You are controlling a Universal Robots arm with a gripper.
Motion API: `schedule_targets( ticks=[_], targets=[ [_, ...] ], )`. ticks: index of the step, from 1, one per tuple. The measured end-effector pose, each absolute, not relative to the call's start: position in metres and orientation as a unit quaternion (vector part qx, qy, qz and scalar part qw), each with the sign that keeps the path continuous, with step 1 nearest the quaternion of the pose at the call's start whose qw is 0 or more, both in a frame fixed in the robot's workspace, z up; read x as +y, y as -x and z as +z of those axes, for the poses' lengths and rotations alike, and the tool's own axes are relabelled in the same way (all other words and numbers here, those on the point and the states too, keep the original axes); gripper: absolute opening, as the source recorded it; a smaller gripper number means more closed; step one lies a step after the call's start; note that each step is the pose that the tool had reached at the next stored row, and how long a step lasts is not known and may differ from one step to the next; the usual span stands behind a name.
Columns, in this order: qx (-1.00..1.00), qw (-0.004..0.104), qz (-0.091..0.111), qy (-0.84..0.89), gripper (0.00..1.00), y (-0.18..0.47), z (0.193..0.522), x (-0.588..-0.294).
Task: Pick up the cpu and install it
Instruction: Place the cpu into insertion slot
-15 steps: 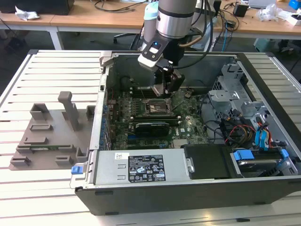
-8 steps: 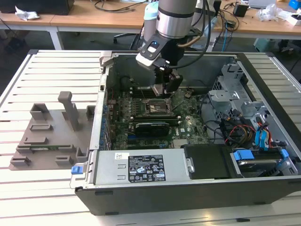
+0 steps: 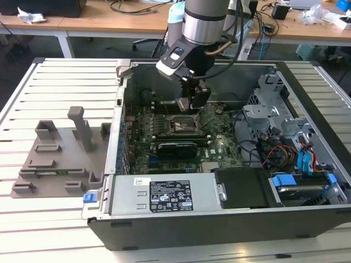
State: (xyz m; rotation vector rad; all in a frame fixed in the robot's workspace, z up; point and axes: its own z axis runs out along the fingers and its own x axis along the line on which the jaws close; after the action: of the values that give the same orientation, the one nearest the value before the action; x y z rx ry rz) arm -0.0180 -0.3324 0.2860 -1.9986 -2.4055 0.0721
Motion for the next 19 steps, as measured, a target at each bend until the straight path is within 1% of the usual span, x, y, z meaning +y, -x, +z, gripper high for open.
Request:
schedule_targets(
  ticks=[19],
  targets=[
    [-0.682,0.01,0.022,0.731,0.55,0.0181,0.2856,-0.3324]
  ],
)
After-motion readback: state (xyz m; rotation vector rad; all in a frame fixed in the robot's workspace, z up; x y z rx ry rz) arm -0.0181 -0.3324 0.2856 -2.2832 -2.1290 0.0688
